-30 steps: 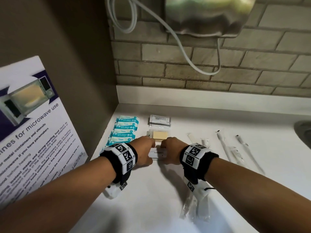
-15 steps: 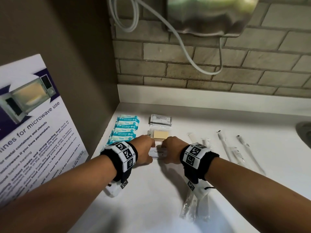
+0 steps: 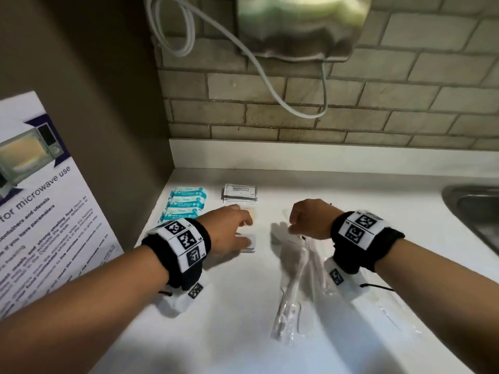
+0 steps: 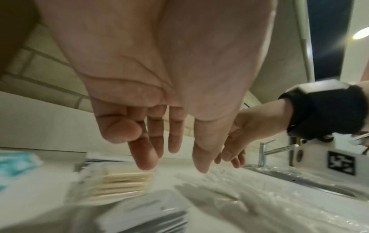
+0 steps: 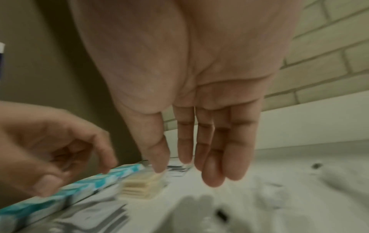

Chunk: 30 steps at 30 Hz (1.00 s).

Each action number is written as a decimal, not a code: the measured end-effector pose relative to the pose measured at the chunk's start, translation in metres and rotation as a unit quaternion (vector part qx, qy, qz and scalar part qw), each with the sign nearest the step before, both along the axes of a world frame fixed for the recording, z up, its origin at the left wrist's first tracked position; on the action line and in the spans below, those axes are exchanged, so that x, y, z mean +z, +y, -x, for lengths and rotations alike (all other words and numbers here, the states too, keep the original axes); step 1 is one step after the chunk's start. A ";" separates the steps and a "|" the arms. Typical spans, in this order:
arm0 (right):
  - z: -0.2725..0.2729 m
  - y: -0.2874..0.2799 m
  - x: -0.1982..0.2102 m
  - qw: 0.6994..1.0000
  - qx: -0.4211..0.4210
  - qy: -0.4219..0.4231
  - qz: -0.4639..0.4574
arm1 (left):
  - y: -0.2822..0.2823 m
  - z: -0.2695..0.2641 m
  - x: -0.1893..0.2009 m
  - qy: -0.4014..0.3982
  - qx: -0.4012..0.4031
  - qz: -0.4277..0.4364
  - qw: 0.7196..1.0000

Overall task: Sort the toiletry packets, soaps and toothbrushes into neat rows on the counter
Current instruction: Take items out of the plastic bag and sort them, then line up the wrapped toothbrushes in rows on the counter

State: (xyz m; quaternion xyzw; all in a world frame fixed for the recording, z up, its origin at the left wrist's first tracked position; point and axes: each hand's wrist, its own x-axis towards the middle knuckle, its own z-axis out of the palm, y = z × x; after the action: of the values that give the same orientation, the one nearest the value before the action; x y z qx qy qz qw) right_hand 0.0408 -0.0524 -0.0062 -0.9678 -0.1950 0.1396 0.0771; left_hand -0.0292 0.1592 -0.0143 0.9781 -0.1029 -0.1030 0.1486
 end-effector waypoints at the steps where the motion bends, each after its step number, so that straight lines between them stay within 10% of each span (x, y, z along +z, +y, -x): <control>1: -0.003 -0.011 0.002 0.999 -0.017 -0.001 0.028 | -0.011 -0.002 0.001 0.001 -0.011 0.008 1.000; 14: -0.010 -0.053 -0.045 0.984 -0.142 0.089 0.062 | -0.106 0.005 -0.031 0.065 -0.055 -0.078 0.993; 23: -0.024 -0.100 -0.022 0.982 -0.169 0.049 -0.063 | -0.128 -0.029 -0.024 0.033 0.058 0.097 0.993; 28: -0.035 -0.139 -0.003 0.954 -0.227 0.020 -0.197 | -0.165 -0.049 -0.016 0.009 0.144 0.349 0.926; 30: -0.033 -0.154 -0.001 0.960 -0.223 -0.001 -0.166 | -0.183 -0.058 -0.017 -0.003 0.148 0.325 0.934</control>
State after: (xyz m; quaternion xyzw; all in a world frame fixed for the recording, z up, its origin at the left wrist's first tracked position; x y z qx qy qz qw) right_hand 0.0736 -0.2059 -0.0073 -0.9604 0.0055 0.0834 0.2659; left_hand 0.0293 -0.0237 -0.0309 0.8809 0.0144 -0.0376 0.4715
